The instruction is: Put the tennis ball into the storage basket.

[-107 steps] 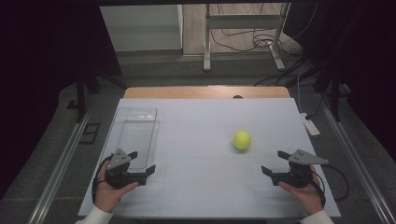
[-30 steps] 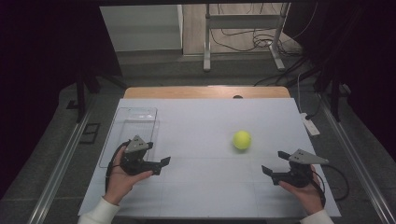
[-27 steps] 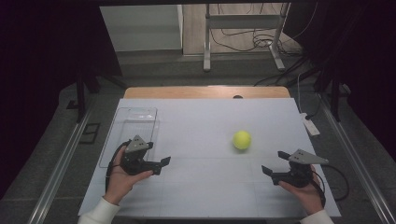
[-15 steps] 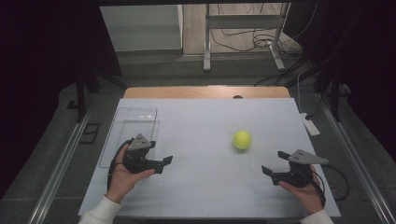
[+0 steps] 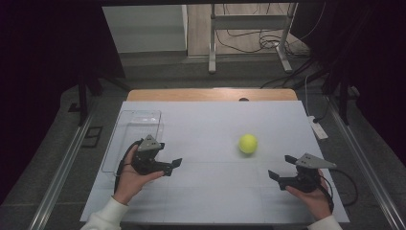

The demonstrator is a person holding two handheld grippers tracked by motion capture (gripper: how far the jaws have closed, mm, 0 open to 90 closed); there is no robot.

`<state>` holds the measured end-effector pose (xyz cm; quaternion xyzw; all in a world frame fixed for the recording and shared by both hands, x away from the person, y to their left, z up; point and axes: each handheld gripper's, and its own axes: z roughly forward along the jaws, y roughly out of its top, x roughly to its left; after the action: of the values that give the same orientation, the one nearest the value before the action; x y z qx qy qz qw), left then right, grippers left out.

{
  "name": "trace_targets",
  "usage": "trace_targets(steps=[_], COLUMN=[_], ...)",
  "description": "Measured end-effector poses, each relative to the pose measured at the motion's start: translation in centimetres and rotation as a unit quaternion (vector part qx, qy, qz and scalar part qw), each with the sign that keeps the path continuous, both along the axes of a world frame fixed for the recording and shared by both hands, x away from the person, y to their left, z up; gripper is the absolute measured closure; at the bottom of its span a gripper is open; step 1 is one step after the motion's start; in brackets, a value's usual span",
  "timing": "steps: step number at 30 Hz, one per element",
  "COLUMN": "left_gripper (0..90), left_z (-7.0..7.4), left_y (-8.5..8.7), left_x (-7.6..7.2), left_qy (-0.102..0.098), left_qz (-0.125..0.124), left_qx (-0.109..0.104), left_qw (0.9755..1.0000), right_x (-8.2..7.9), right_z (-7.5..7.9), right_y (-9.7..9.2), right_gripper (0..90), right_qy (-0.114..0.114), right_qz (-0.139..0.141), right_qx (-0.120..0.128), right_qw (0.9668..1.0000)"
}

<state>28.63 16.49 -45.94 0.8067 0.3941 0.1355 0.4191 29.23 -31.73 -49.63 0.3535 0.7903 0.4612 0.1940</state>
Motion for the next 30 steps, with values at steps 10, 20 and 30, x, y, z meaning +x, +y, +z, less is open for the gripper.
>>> trace_targets(steps=[10, 20, 30], left_gripper=[12.8, 12.7, 12.7], left_z=[0.4, 0.7, 1.0], left_y=[-1.0, -2.3, -3.2], left_x=[0.7, 1.4, 2.0], left_qy=[-0.001, -0.002, -0.002], left_qz=[-0.012, -0.024, -0.035], left_qx=[0.002, 0.006, 0.007], left_qw=[0.9999, 0.9997, 0.9994], right_x=[0.0, 0.0, 0.0], right_z=[0.0, -0.1, -0.1], right_y=[0.0, -0.1, -0.1], right_gripper=[10.3, 10.3, 10.3], right_qy=[0.0, 0.002, 0.002], right_qz=[-0.001, -0.002, -0.002], right_qx=[-0.002, 0.0, 0.0], right_qw=[1.0, 1.0, 1.0])
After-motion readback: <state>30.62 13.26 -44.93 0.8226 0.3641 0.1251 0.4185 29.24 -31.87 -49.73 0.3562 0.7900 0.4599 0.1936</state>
